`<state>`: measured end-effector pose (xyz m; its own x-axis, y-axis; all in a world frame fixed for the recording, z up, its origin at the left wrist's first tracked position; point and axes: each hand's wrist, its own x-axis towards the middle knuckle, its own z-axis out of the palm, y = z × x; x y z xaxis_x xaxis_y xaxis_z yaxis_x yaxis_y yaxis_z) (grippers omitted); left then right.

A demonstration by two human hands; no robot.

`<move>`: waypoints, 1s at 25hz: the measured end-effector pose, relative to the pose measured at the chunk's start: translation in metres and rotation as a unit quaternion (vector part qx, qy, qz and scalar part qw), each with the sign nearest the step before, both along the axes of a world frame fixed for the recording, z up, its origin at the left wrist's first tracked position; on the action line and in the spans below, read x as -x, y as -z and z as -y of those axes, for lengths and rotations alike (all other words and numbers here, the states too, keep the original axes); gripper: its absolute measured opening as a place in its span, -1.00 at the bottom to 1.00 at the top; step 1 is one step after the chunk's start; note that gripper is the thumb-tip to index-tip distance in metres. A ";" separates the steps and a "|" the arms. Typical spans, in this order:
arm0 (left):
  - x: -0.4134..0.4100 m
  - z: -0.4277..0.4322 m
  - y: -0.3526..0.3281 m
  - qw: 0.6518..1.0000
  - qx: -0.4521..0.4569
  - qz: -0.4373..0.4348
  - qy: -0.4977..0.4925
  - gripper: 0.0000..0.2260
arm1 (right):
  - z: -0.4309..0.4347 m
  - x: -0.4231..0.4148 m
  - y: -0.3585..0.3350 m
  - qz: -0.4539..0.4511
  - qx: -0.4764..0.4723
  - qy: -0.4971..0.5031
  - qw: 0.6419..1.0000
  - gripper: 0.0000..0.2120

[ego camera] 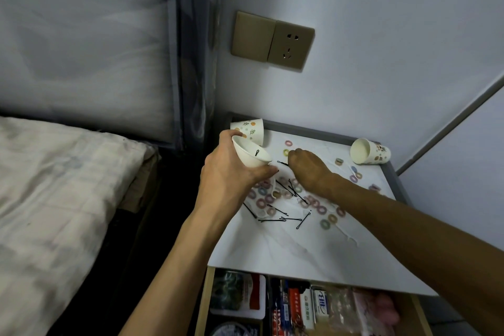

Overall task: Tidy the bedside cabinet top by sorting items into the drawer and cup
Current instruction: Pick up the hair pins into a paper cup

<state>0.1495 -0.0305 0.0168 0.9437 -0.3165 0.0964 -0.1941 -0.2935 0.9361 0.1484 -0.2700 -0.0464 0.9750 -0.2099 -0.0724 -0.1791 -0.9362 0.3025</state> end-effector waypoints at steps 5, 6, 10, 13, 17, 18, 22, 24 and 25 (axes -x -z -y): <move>-0.001 0.000 -0.001 1.000 0.002 0.001 -0.001 -0.32 | 0.006 0.006 -0.005 0.080 -0.169 0.049 0.981 -0.80; -0.001 -0.001 -0.001 1.000 0.002 0.001 -0.002 -0.33 | 0.005 0.006 -0.011 0.114 -0.255 0.080 0.957 -0.85; -0.001 0.000 0.000 1.000 -0.006 0.003 0.001 -0.33 | -0.010 0.010 -0.060 0.224 -0.420 0.049 0.878 -0.86; 0.003 0.004 0.001 1.000 -0.010 0.004 0.010 -0.32 | -0.023 0.013 -0.115 0.190 -0.404 -0.047 0.894 -0.91; 0.010 0.008 0.001 0.999 -0.017 0.000 0.037 -0.34 | -0.060 0.024 -0.143 0.044 -0.390 -0.145 0.908 -0.89; 0.012 0.009 0.000 0.999 -0.018 -0.001 0.042 -0.35 | -0.067 0.027 -0.141 0.041 -0.389 -0.162 0.906 -0.88; 0.013 0.009 -0.002 0.999 -0.012 0.002 0.044 -0.33 | -0.047 0.038 -0.125 0.206 -0.451 -0.076 0.865 -0.87; 0.013 0.007 -0.002 0.999 -0.005 0.000 0.036 -0.31 | -0.030 0.048 -0.100 0.207 -0.417 0.038 0.884 -0.91; 0.012 0.006 -0.002 1.000 -0.004 0.001 0.031 -0.31 | -0.025 0.053 -0.082 0.173 -0.390 0.086 0.900 -0.95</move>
